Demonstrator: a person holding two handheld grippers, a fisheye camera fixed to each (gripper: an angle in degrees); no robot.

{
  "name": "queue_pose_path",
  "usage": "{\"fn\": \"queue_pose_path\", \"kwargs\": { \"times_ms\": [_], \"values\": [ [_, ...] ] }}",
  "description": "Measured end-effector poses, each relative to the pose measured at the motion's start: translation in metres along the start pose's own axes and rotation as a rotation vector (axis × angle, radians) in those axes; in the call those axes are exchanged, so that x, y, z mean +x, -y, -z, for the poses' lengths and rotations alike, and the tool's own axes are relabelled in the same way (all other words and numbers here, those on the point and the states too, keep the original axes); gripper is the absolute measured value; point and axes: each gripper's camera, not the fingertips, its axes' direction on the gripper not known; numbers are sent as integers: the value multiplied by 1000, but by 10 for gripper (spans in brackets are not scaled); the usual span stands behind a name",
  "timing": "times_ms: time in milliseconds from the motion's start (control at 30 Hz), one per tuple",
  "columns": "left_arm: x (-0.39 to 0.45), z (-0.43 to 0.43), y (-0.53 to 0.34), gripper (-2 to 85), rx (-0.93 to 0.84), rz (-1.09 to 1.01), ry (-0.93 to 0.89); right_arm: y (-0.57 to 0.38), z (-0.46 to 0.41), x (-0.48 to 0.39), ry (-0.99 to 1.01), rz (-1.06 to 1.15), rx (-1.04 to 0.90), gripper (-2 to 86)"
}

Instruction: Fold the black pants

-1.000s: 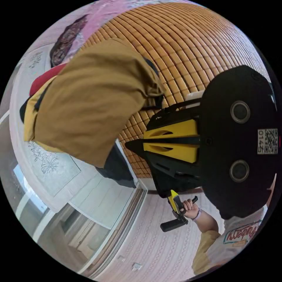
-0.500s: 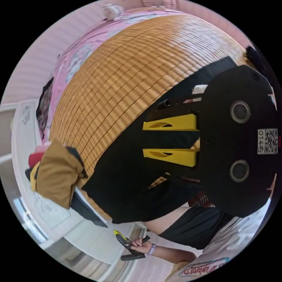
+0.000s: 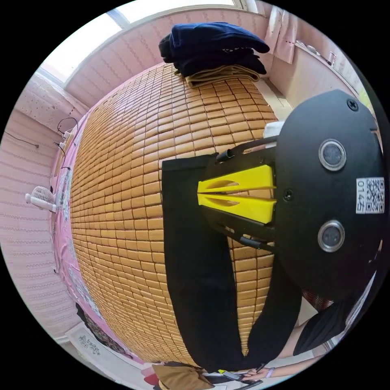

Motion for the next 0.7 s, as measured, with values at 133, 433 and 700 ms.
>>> {"fn": "queue_pose_path", "kwargs": {
  "times_ms": [133, 433, 700],
  "values": [
    [31, -29, 20, -10, -39, 13, 50, 6, -10, 22, 5, -23, 39, -2],
    [84, -45, 34, -7, -69, -93, -4, 8, 10, 97, 123, -60, 58, -7],
    [213, -31, -47, 69, -116, -332, -427, -147, 60, 220, 247, -193, 19, 14]
  ]
}}
